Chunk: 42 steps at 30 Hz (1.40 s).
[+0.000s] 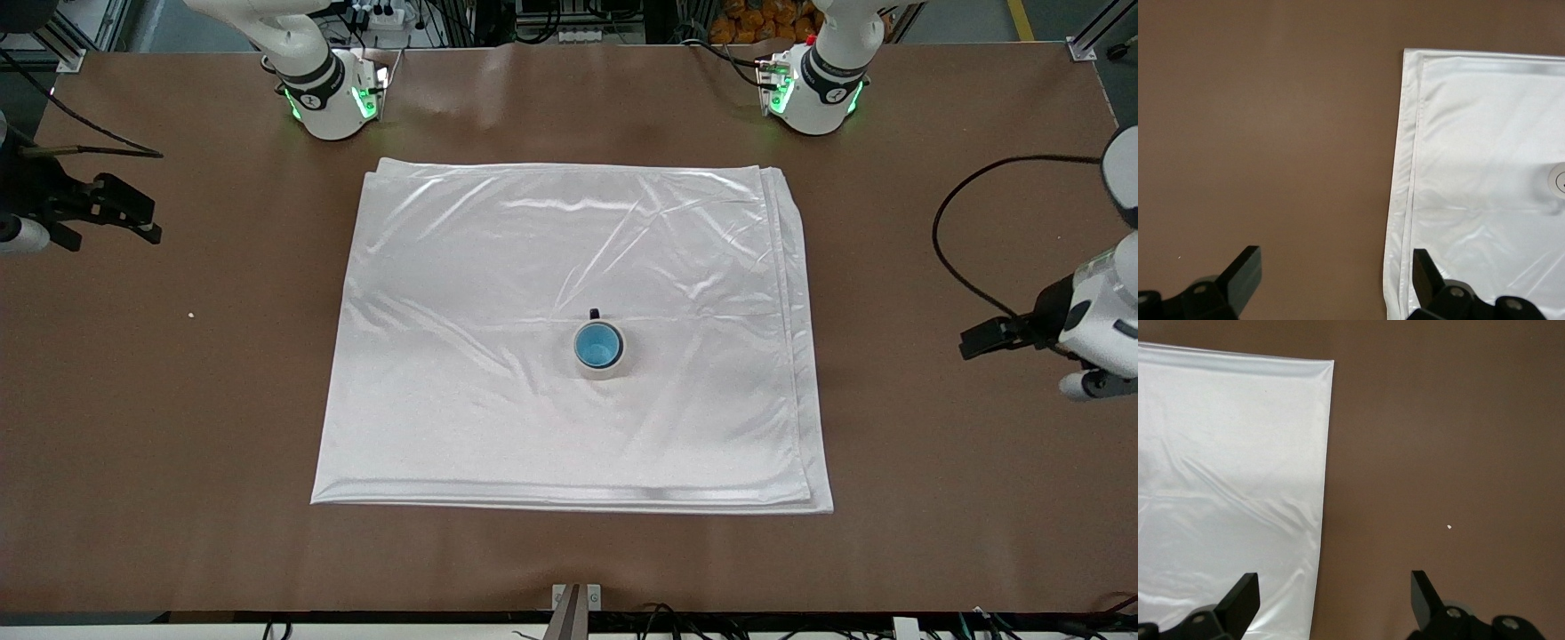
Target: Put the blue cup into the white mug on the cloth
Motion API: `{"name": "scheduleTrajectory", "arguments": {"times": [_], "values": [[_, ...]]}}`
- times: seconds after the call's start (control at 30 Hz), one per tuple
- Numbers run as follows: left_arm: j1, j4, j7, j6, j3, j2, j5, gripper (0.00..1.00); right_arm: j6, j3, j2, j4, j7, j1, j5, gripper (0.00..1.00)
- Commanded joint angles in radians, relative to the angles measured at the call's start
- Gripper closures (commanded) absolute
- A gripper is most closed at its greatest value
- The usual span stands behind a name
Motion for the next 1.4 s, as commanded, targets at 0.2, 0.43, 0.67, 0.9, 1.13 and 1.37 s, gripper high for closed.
{"name": "scheduleTrajectory", "arguments": {"times": [0.2,0.43,0.67,0.9,1.13,1.37], "values": [[-0.007,-0.025,0.23,-0.126,0.009,-0.056,-0.023,0.0,0.011,-0.015,-0.03,-0.029,-0.015,0.011,0.016,0.0],[-0.01,-0.025,0.248,-0.142,0.004,-0.056,-0.025,0.0,0.011,-0.015,-0.03,-0.029,-0.015,0.009,0.016,0.0],[-0.013,-0.022,0.118,-0.14,0.006,-0.057,-0.02,0.0,0.011,-0.012,-0.03,-0.029,-0.015,0.006,0.016,0.0],[-0.054,-0.024,0.11,-0.14,0.016,-0.073,-0.009,0.0,0.011,-0.009,-0.032,-0.029,-0.015,0.0,0.017,0.0],[-0.088,-0.021,0.053,-0.14,0.045,-0.07,0.007,0.0,0.009,0.002,-0.032,-0.03,-0.015,-0.014,0.023,0.0],[-0.077,-0.012,0.053,-0.14,0.042,-0.057,0.009,0.0,0.009,0.002,-0.03,-0.03,-0.015,-0.015,0.023,0.0]]}}
